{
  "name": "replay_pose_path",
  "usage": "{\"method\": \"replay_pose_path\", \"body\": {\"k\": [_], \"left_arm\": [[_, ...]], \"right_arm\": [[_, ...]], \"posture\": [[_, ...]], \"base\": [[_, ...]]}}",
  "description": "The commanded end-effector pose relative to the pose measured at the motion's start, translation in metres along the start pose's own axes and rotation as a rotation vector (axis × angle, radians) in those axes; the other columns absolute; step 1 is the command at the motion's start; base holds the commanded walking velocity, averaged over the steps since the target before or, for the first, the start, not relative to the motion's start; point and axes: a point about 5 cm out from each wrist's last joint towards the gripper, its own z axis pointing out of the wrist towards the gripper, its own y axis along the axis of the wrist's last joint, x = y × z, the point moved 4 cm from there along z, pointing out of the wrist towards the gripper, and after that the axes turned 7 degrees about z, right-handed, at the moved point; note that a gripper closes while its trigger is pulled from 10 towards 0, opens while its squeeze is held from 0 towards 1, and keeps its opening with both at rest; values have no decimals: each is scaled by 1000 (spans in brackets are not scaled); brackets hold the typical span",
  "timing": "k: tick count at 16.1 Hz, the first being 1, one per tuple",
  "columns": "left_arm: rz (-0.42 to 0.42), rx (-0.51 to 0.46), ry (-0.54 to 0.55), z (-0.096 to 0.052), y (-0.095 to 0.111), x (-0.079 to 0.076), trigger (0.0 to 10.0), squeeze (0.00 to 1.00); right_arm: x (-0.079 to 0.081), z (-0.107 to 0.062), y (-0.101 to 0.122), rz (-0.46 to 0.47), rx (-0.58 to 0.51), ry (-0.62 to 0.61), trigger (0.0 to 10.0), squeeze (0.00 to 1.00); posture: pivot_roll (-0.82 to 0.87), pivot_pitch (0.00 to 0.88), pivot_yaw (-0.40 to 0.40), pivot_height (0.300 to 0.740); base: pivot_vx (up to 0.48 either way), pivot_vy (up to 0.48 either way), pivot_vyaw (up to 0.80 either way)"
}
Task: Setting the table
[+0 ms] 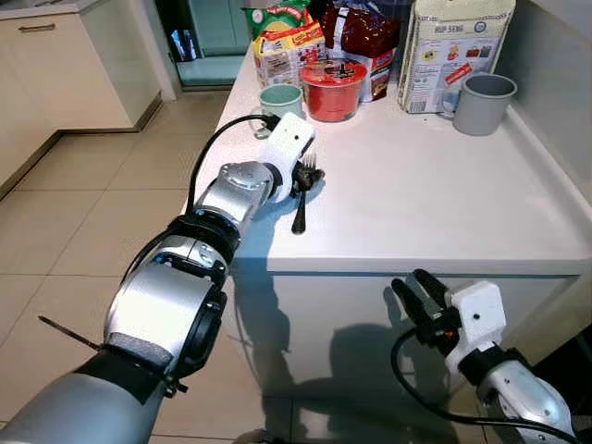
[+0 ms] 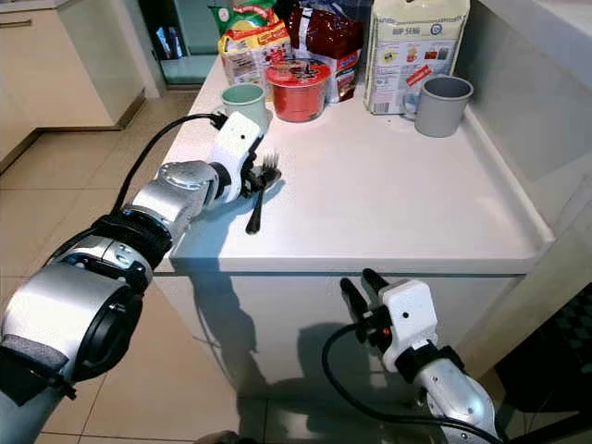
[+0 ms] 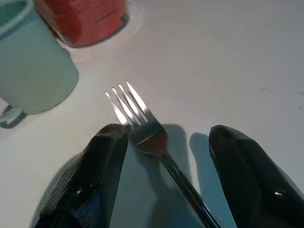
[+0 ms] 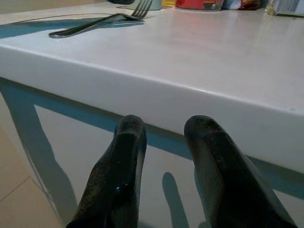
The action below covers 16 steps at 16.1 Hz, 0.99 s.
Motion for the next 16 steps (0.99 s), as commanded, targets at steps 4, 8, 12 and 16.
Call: {"method": "replay_pose_path", "body": {"k": [4,8,12,16], "left_arm": [[-29,39,-3,1,-2,-1,10000,0],[-48,63,5,0,-10,0,10000,0],[-58,102,-16,1,-18,-7,10000,0],[-98,151,-31,1,-28,-12,10000,0]], "right_arm": [[7,7,4,4,-34,11,10000,0],[9,6,4,3,-29,18,10000,0],[14,6,6,6,-32,26,10000,0],[15,7,8,8,-34,31,10000,0]], "posture": [[-46,0,117,740],[-45,6,118,740],[-49,21,122,740],[-47,26,121,740]], "base": [[0,0,0],[0,0,0],[0,0,0],[0,0,0]]}}
